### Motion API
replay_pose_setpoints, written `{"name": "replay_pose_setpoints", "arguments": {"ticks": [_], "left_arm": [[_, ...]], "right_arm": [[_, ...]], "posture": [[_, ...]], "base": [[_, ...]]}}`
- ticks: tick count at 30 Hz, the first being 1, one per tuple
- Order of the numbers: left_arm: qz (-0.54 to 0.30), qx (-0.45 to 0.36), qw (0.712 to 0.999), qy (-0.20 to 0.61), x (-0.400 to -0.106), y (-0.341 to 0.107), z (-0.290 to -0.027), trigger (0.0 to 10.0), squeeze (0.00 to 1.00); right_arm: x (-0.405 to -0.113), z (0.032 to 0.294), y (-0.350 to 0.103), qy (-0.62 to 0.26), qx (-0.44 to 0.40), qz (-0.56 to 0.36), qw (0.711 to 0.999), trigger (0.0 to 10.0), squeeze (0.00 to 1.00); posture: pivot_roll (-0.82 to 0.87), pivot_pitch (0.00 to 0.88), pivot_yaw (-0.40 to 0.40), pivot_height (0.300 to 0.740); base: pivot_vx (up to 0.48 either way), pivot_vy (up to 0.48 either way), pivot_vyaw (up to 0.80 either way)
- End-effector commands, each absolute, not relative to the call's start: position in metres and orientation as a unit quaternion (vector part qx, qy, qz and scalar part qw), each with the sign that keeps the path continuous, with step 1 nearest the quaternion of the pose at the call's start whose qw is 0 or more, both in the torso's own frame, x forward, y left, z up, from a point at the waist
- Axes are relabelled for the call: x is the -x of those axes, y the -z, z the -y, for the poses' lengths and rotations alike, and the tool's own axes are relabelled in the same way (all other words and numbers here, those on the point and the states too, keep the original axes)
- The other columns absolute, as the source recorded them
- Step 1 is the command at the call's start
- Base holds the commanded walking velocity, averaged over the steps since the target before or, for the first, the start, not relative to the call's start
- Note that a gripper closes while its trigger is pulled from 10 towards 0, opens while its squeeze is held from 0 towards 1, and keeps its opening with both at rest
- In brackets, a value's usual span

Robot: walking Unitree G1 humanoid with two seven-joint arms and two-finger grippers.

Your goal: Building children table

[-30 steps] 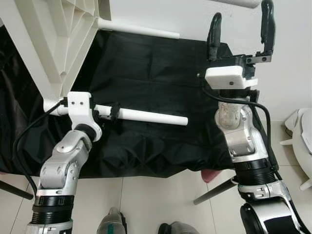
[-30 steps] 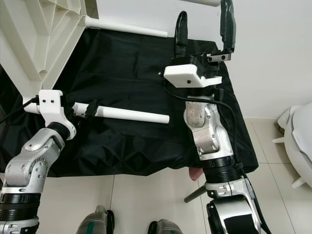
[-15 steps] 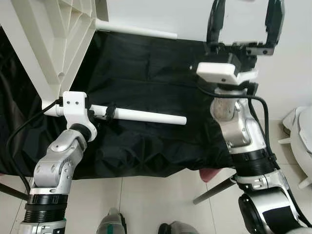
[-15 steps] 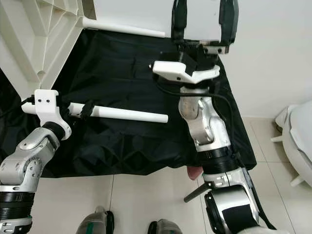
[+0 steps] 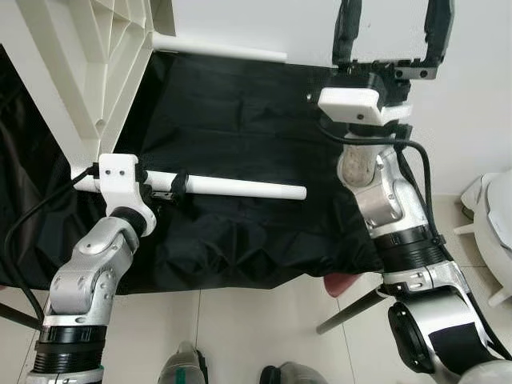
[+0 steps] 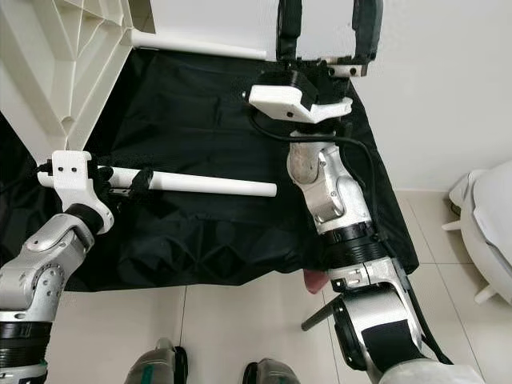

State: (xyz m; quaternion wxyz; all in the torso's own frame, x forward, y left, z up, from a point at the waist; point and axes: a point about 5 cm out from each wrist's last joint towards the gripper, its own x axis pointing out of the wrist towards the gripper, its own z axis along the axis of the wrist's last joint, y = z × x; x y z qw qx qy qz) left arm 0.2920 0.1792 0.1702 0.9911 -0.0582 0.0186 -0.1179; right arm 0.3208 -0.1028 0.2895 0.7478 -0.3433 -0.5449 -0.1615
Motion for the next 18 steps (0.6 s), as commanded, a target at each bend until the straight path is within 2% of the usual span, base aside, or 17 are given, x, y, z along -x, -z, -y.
{"name": "replay_pose_setpoints", "arguments": {"ticks": [1,6,9,10,18], "left_arm": [[-0.021,0.053,0.984,0.168,-0.289,-0.17,-0.176,10.0,0.0],[-0.021,0.053,0.984,0.17,-0.289,-0.17,-0.176,10.0,0.0],[-0.02,0.053,0.984,0.17,-0.29,-0.17,-0.176,10.0,0.0],[-0.019,0.054,0.984,0.17,-0.29,-0.171,-0.176,10.0,0.0],[-0.022,0.052,0.986,0.159,-0.291,-0.168,-0.179,10.0,0.0]], "right_arm": [[-0.325,0.103,-0.282,0.15,0.356,0.534,0.752,10.0,1.0],[-0.33,0.104,-0.283,0.152,0.362,0.531,0.75,10.0,1.0],[-0.333,0.104,-0.29,0.166,0.365,0.543,0.738,10.0,1.0],[-0.333,0.104,-0.295,0.172,0.364,0.551,0.731,10.0,0.0],[-0.337,0.1,-0.316,0.195,0.354,0.579,0.708,10.0,0.0]], "posture": [[0.15,0.071,-0.051,0.74],[0.15,0.069,-0.049,0.74],[0.15,0.062,-0.047,0.74],[0.15,0.063,-0.046,0.74],[0.14,0.058,-0.043,0.74]], "base": [[0.0,0.0,0.0],[0.0,0.0,0.0],[0.0,0.0,0.0],[0.0,0.0,0.0],[0.0,0.0,0.0]]}}
